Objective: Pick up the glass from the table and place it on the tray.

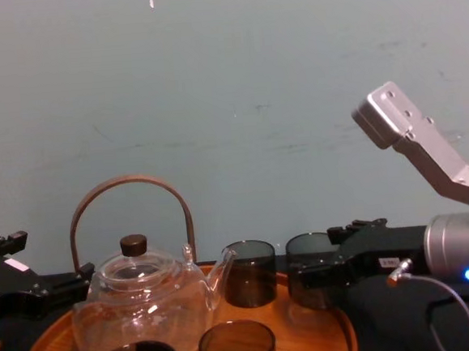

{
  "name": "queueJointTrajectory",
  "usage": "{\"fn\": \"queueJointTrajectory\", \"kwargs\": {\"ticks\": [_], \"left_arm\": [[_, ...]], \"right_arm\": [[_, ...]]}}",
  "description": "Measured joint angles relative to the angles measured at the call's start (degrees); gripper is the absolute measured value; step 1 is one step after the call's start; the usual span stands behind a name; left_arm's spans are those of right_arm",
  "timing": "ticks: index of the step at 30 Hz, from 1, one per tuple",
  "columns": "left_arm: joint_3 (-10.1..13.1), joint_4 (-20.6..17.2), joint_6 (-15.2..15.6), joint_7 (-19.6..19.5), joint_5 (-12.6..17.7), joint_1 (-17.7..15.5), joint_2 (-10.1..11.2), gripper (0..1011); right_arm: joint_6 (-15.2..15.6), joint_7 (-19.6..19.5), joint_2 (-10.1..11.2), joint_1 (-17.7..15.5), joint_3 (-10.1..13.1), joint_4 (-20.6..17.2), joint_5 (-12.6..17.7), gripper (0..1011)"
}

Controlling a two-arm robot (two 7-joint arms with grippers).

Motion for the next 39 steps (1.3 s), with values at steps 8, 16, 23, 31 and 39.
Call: {"fn": "queueJointTrajectory", "kwargs": {"ticks": [8, 16, 23, 31, 39], "left_arm": [[0.00, 0.00, 0.00, 0.00, 0.00, 0.00, 0.00, 1009], [0.00, 0.00, 0.00, 0.00, 0.00, -0.01, 0.00, 1010], [0.00, 0.00, 0.00, 0.00, 0.00, 0.00, 0.00, 1010], [0.00, 0.00, 0.00, 0.00, 0.00, 0.00, 0.00, 1009], [0.00, 0.00, 0.00, 0.00, 0.00, 0.00, 0.00, 1009]], "right_arm": [[0.08, 0.10, -0.22, -0.06, -0.95, -0.18, 0.18, 927], [0.05, 0.10, -0.44, 0.04, -1.66, -0.10, 0.31, 927], [-0.02, 0.18, -0.63, 0.14, -2.21, -0.01, 0.40, 927], [-0.27, 0.27, -0.88, 0.43, -2.66, 0.53, 0.43, 927], [-0.59, 0.32, -1.15, 0.64, -3.09, 1.13, 0.37, 927]]}}
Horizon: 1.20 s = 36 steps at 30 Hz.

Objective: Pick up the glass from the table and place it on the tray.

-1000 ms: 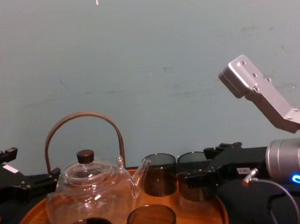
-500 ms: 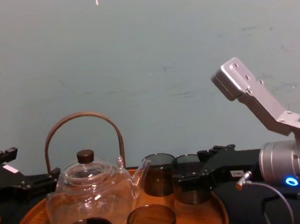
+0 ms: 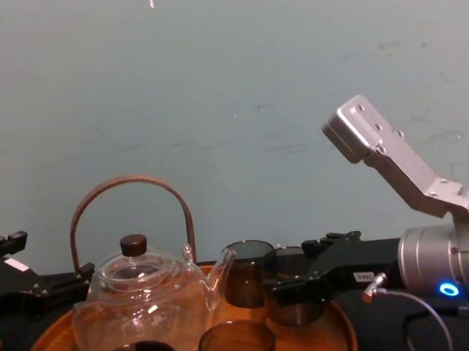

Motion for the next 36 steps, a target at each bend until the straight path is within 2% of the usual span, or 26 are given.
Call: {"fn": "queueJointTrajectory", "kwargs": {"ticks": [36], "left_arm": [[0.00, 0.00, 0.00, 0.00, 0.00, 0.00, 0.00, 1009]], "right_arm": [[-0.34, 0.45, -1.20, 0.67, -1.39, 1.46, -0.49, 927]]}}
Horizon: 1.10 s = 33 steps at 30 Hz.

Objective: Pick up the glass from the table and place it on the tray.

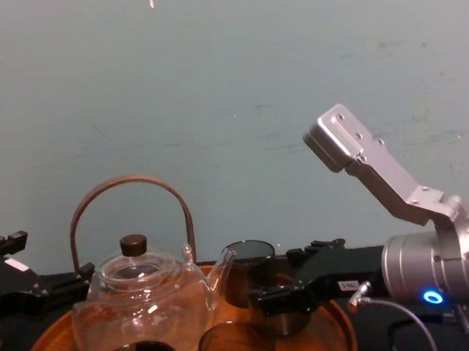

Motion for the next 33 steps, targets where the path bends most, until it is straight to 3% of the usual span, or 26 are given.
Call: {"fn": "queueJointTrajectory", "kwargs": {"ticks": [33], "left_arm": [[0.00, 0.00, 0.00, 0.00, 0.00, 0.00, 0.00, 1010]], "right_arm": [[-0.67, -0.45, -0.69, -0.09, -0.13, 1.64, -0.45, 927]]}}
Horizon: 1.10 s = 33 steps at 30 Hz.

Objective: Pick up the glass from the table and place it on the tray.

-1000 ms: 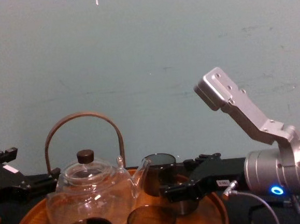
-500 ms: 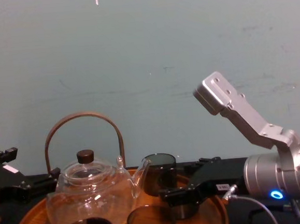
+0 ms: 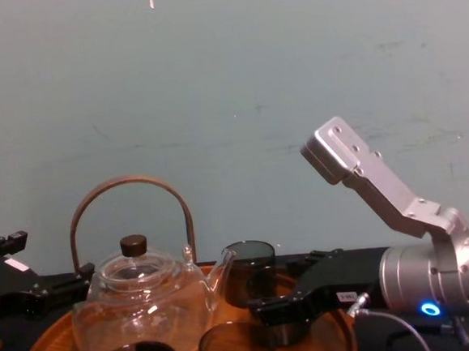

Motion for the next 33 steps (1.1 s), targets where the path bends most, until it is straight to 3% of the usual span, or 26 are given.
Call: {"fn": "queueJointTrajectory", "kwargs": {"ticks": [29, 33], "left_arm": [[0.00, 0.00, 0.00, 0.00, 0.00, 0.00, 0.00, 1010], [0.00, 0.00, 0.00, 0.00, 0.00, 0.00, 0.00, 1010]], "right_arm": [[0.02, -0.71, -0.56, 0.16, 0.16, 1.30, -0.57, 927], [0.38, -0.62, -0.48, 0.07, -0.02, 1.48, -0.79, 1003]]}}
